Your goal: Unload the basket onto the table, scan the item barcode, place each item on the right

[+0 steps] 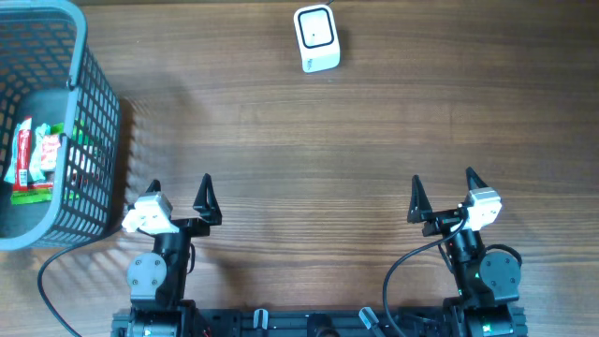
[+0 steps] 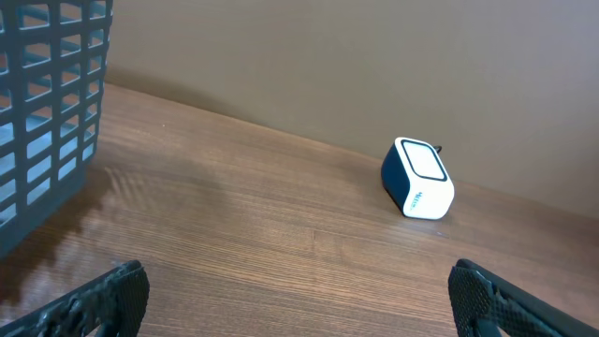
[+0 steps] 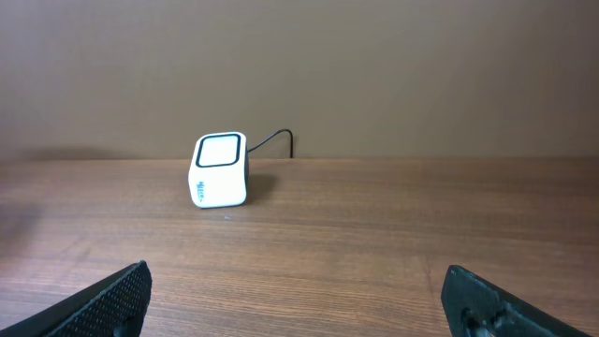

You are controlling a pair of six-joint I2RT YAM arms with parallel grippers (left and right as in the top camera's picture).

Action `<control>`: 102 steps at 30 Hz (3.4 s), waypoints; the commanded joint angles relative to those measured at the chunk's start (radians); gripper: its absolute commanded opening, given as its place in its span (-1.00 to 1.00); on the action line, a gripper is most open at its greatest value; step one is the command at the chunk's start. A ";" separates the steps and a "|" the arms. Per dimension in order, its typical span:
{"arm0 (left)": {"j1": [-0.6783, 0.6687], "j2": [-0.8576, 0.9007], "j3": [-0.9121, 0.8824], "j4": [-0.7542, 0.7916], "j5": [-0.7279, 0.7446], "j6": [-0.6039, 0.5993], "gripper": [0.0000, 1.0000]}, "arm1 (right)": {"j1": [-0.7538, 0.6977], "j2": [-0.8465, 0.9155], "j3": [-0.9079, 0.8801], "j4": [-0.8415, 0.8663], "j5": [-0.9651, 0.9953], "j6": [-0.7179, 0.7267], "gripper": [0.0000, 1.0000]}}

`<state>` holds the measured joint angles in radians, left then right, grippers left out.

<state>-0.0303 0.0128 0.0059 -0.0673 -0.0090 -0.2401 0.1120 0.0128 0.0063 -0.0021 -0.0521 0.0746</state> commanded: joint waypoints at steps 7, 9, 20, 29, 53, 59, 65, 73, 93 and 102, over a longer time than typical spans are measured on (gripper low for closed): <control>0.009 0.002 0.000 -0.008 0.019 0.020 1.00 | -0.005 -0.002 -0.001 0.004 -0.002 0.006 1.00; 0.009 0.002 0.000 -0.008 0.019 0.020 1.00 | -0.005 -0.002 -0.001 0.004 -0.002 0.006 0.99; 0.009 0.002 0.000 -0.008 0.019 0.020 1.00 | -0.005 -0.003 -0.001 0.004 -0.002 0.006 0.99; 0.009 0.002 0.000 -0.008 0.019 0.020 1.00 | -0.005 -0.002 -0.001 0.004 -0.002 0.006 1.00; 0.009 0.002 0.000 -0.008 0.019 0.020 1.00 | -0.005 -0.002 -0.001 0.004 -0.002 0.007 1.00; 0.009 0.002 0.000 -0.008 0.019 0.020 1.00 | -0.005 -0.002 -0.001 0.004 -0.002 0.006 0.99; 0.009 0.002 0.000 -0.008 0.019 0.020 1.00 | -0.005 -0.002 -0.001 0.004 -0.002 0.006 0.99; 0.009 0.002 0.000 -0.008 0.019 0.020 1.00 | -0.005 -0.002 -0.001 0.004 -0.002 0.006 1.00; 0.009 0.100 0.425 -0.426 0.151 -0.060 1.00 | -0.005 -0.003 -0.001 0.004 -0.002 0.006 0.99; 0.009 0.823 1.478 -1.208 0.153 0.064 1.00 | -0.005 -0.003 -0.001 0.004 -0.002 0.006 0.99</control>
<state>-0.0296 0.5327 1.1164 -1.0763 0.1398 -0.2504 0.1120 0.0143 0.0063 -0.0013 -0.0521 0.0746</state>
